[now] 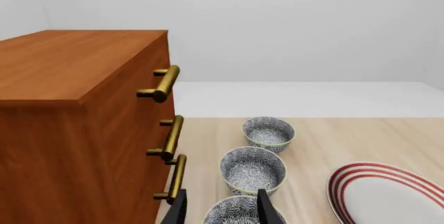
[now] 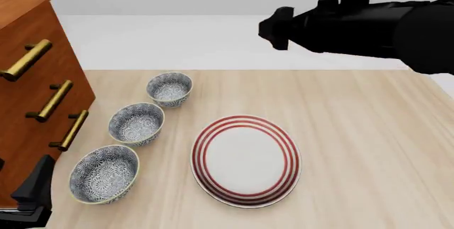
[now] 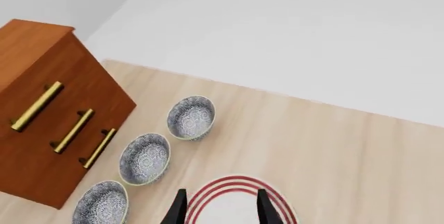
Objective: Pick up the bowl and put it in the middle on the plate.
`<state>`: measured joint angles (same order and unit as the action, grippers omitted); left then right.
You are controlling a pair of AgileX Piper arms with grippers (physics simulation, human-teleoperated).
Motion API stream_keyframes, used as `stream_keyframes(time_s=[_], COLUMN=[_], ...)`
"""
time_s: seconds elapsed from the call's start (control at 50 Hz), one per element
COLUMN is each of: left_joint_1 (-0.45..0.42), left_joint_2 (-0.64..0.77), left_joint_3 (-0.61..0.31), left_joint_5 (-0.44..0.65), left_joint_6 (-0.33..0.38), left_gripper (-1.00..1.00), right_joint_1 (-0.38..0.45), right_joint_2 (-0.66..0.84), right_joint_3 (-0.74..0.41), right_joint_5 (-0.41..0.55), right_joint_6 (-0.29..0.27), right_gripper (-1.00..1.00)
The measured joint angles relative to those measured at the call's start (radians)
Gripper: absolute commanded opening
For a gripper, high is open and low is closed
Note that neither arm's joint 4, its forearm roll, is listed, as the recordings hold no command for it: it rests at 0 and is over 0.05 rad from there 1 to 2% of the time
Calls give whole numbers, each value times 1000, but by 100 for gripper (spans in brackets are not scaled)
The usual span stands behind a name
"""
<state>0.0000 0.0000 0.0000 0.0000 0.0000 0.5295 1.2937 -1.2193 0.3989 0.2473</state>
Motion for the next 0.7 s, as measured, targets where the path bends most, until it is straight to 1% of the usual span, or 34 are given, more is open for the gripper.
stream_keyframes(time_s=[0.08,0.26,0.34,0.7], left_joint_1=[0,0,0,0], left_joint_2=[0,0,0,0], left_joint_3=[0,0,0,0], left_joint_5=[0,0,0,0], left_joint_6=[0,0,0,0], left_gripper=[100,100,100,100], right_joint_1=[14,40,53,118], right_joint_2=[75,228,296,533], right_joint_3=[-56,-166,-210,-402], right_joint_5=[12,34,46,110], right_joint_6=[31,75,103,210], right_gripper=[100,100,100,100])
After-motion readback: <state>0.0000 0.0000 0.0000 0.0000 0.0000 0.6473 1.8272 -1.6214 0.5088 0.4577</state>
